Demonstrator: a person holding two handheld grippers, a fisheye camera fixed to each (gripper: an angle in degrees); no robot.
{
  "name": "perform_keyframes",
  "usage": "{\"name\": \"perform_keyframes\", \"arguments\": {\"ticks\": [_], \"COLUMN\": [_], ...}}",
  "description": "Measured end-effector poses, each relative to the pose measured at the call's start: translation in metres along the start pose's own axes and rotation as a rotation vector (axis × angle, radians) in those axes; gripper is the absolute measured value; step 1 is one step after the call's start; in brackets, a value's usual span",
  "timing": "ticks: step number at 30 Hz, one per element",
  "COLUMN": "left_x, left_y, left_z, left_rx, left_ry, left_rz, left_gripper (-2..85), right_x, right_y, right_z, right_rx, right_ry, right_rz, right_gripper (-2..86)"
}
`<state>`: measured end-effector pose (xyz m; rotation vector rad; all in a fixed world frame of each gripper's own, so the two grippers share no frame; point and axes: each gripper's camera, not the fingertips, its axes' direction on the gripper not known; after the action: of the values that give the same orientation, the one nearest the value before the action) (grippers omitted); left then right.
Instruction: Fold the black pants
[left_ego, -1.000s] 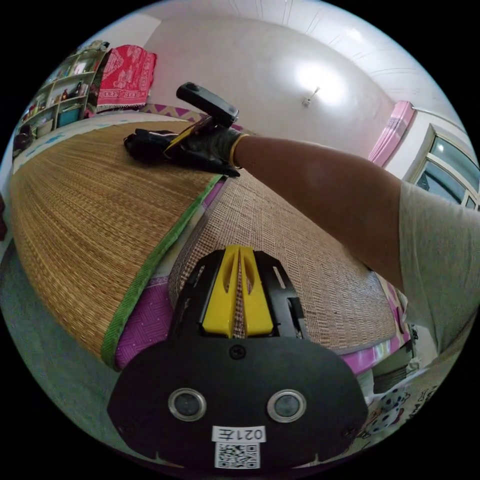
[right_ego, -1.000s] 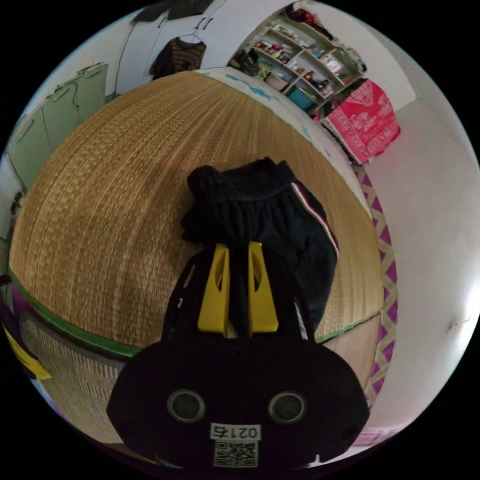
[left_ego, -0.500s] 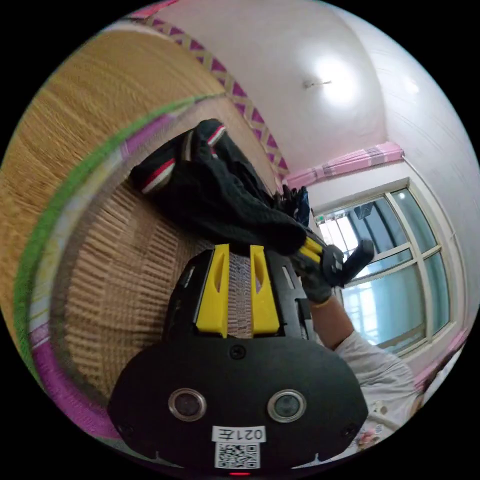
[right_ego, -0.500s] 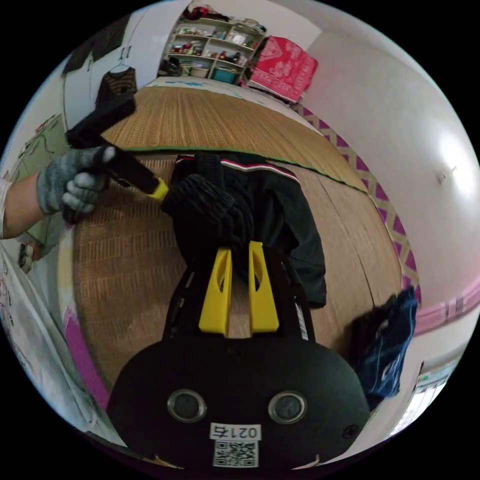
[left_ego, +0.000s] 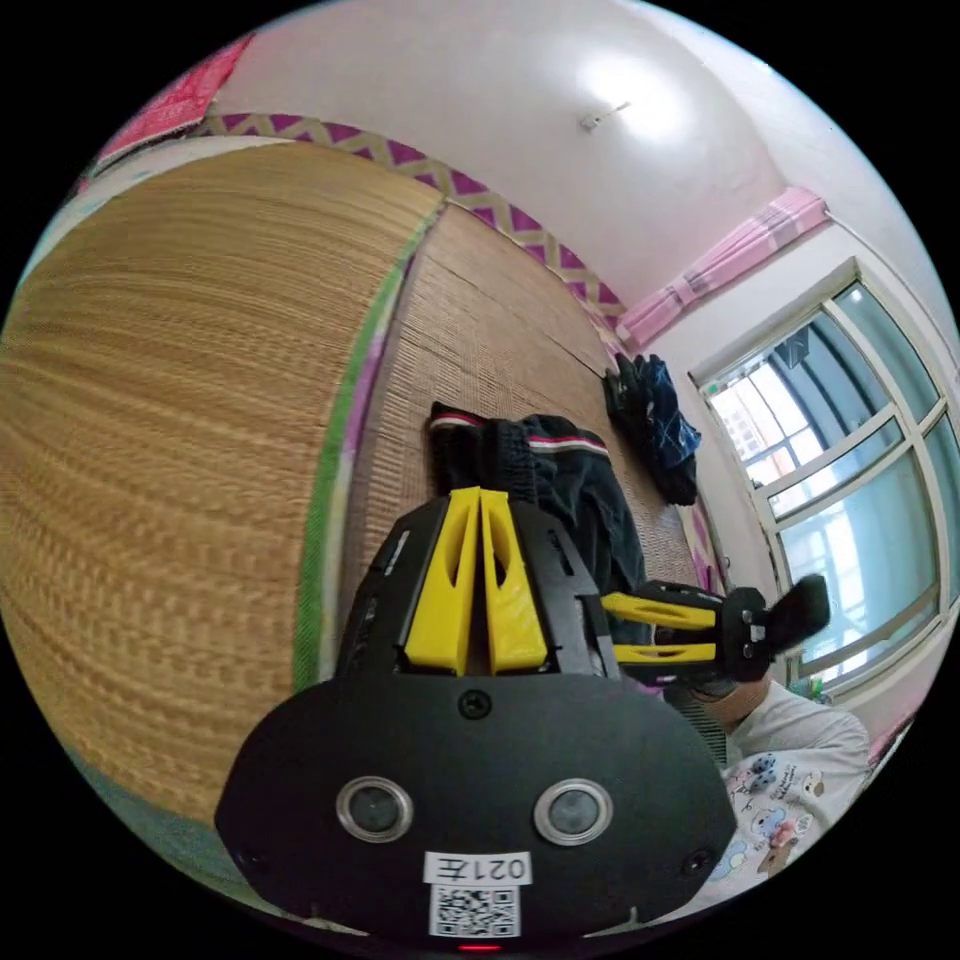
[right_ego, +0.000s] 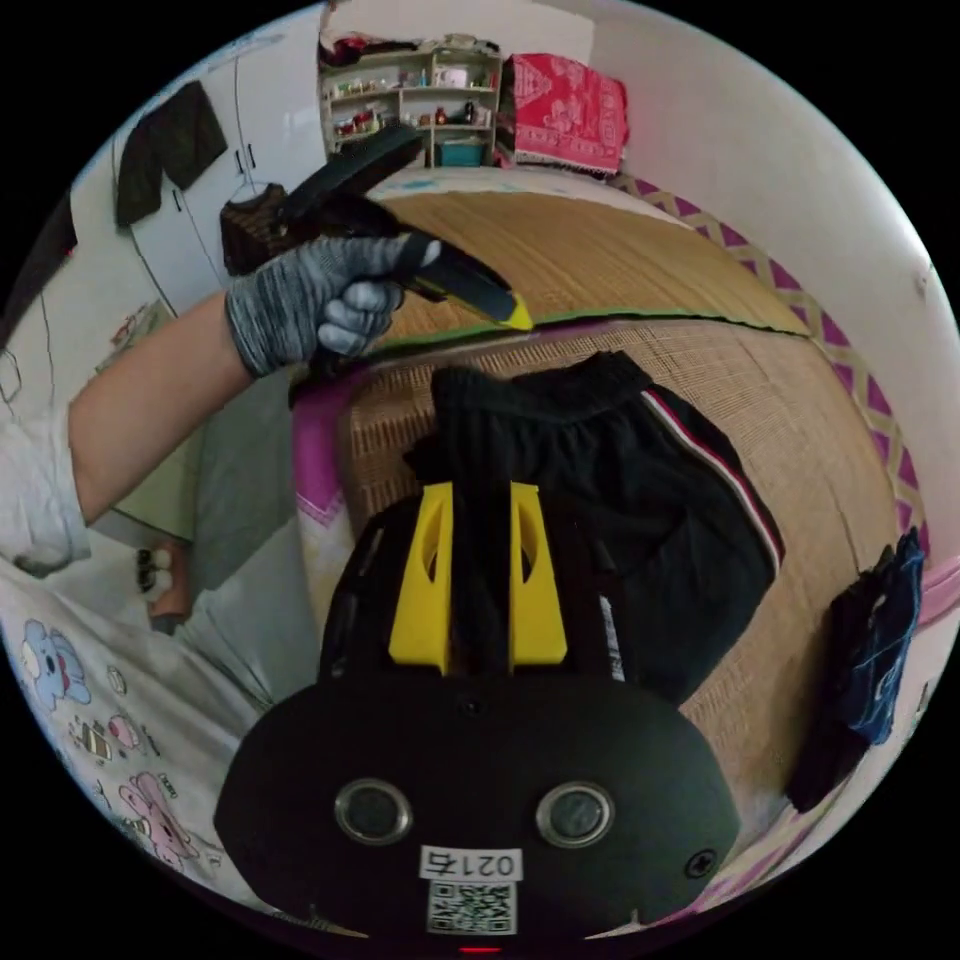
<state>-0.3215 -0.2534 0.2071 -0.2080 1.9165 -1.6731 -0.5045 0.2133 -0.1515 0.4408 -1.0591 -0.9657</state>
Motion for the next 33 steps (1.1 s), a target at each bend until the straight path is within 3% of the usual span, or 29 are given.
{"name": "perform_keyframes", "arguments": {"ticks": [5,9,13,16,18,22,27,31,33], "left_x": [-0.005,-0.003,-0.01,-0.009,-0.007,-0.002,0.008,0.012,0.016], "left_y": [0.043,0.061,0.076,0.081,0.081,0.068,0.042,0.024,0.021], "left_z": [-0.028,-0.019,-0.009,-0.006,-0.002,0.021,0.059,0.092,0.1], "left_rx": [0.026,0.019,0.022,0.024,0.026,-0.003,-0.062,-0.143,-0.16], "left_ry": [0.006,0.017,0.08,0.081,0.073,0.09,0.035,-0.012,-0.006], "left_rz": [0.03,0.023,-0.035,-0.039,-0.032,-0.023,-0.01,-0.017,0.006], "left_gripper": [-1.0,-1.0,-0.9,-0.6,0.1,4.4,7.3,5.2,2.4], "right_x": [0.017,0.016,0.039,0.106,0.167,0.254,0.359,0.408,0.429], "right_y": [0.017,0.001,0.004,0.034,0.08,0.189,0.411,0.549,0.621], "right_z": [-0.036,-0.01,-0.003,-0.058,-0.129,-0.246,-0.369,-0.366,-0.324], "right_rx": [0.082,0.008,-0.003,0.151,0.327,0.543,0.747,0.7,0.653], "right_ry": [0.031,0.073,0.206,0.001,-0.102,-0.107,-0.036,-0.072,-0.232], "right_rz": [-0.002,-0.043,0.04,0.232,0.353,0.525,0.889,1.17,1.35], "right_gripper": [16.7,16.7,9.4,4.4,3.0,2.2,1.7,1.6,1.5]}}
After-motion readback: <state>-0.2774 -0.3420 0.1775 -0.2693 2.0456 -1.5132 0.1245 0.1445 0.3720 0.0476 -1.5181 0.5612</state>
